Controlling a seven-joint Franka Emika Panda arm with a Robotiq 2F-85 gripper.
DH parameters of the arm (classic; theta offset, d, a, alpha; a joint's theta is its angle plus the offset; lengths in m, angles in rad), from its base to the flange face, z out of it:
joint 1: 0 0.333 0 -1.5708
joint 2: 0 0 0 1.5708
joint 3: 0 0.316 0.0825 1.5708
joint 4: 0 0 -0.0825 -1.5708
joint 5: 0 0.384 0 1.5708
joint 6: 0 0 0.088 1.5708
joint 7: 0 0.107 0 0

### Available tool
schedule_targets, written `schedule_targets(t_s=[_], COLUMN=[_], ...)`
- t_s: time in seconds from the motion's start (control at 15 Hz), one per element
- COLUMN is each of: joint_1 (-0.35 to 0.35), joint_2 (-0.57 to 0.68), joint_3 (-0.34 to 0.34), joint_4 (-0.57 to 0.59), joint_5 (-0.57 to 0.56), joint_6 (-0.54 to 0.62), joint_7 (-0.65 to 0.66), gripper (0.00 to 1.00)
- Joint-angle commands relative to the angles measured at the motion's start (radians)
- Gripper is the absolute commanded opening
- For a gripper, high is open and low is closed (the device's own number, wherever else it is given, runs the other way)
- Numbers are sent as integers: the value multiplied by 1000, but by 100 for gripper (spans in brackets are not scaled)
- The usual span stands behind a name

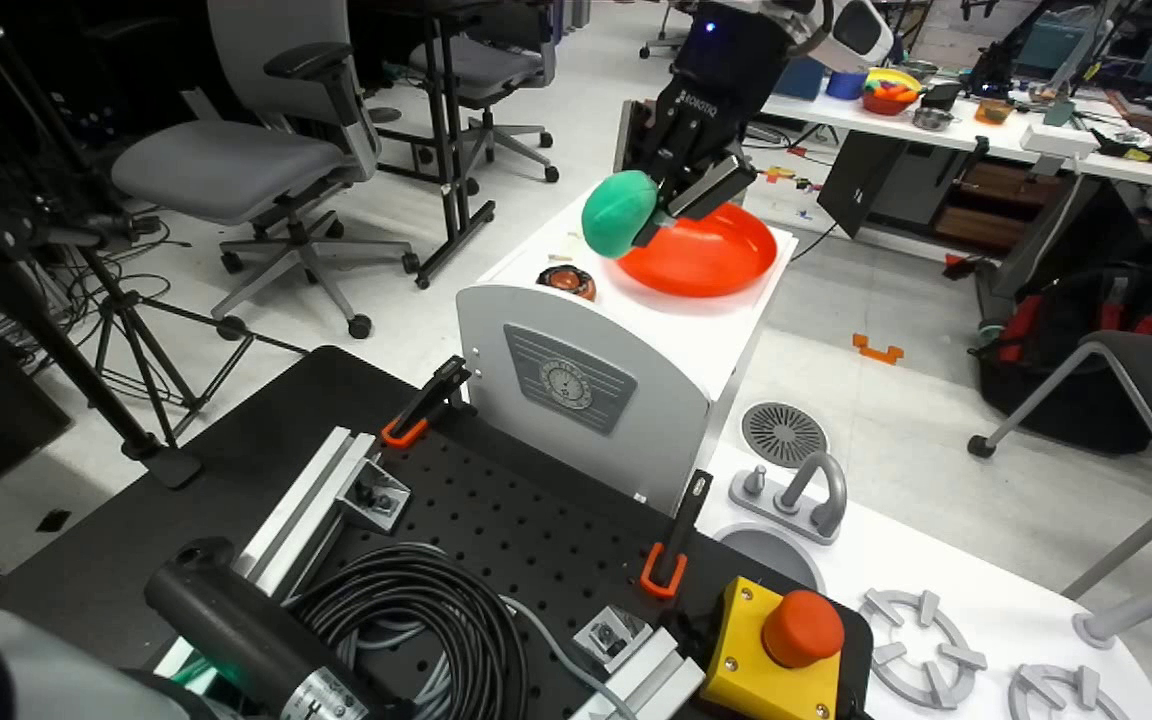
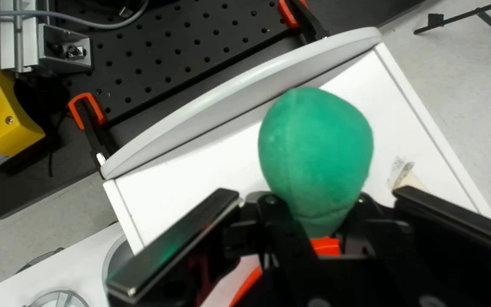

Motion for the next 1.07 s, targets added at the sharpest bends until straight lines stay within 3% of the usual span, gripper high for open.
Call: schedule_targets(t_s=[0.0,1.0], joint_1=[10,53], joint_2=[-33,-114], joint_3=[5,35], joint_4=[-7,16], joint_5=[1,-68], joint_6=[18,37], joint_7=[-4,16], gripper=[5,5])
